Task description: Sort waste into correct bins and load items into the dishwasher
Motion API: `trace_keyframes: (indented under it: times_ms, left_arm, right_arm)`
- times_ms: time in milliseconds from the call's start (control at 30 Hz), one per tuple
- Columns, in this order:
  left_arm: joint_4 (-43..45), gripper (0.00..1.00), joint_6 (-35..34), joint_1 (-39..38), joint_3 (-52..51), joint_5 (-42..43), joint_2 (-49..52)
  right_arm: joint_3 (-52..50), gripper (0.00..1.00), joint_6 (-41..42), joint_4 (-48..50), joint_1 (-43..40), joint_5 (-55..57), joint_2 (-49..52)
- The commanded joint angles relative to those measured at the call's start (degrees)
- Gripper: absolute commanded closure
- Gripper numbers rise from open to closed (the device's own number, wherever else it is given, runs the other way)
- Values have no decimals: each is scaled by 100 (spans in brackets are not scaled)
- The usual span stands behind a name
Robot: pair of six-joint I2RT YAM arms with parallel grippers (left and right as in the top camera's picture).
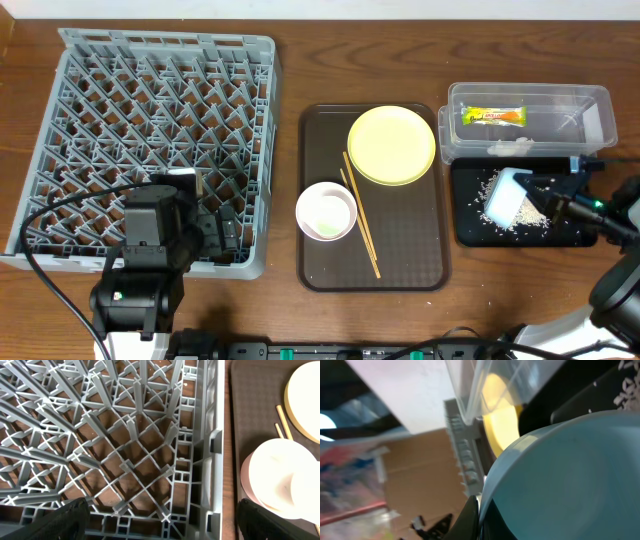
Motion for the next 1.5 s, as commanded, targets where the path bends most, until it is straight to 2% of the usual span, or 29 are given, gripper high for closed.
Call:
trace_keyframes:
  times_ms: [0,200,333,500,767,967,1167,1467]
  left_arm:
    - [4,5,-52,13,116,-7,-4]
    - [4,5,-50,13,116,-7,-4]
    - [4,5,-50,13,116,-9,-4]
    - [4,5,-50,13,116,-7,-4]
    - [4,5,-50,13,116,-7,-4]
    - [2,5,-50,13,116,-7,-4]
    - [4,5,-50,13,116,-7,-4]
    - [2,5,-50,13,116,-7,-4]
  right_arm:
    - [186,99,-136,-20,160,310,-632]
    - [581,99,-109,-339,693,1316,-1700]
    - [592,99,-109,-223,1421,2063,-2151]
    - [592,99,114,452,2695,3147,-2378]
    - [590,99,98,1985,5263,6161,-2332]
    - [590,99,35,2774,6424,6922,-1908]
    - [590,99,37,3115,6876,7025,-1038]
    - [590,97,236,3501,6931,7082,-151]
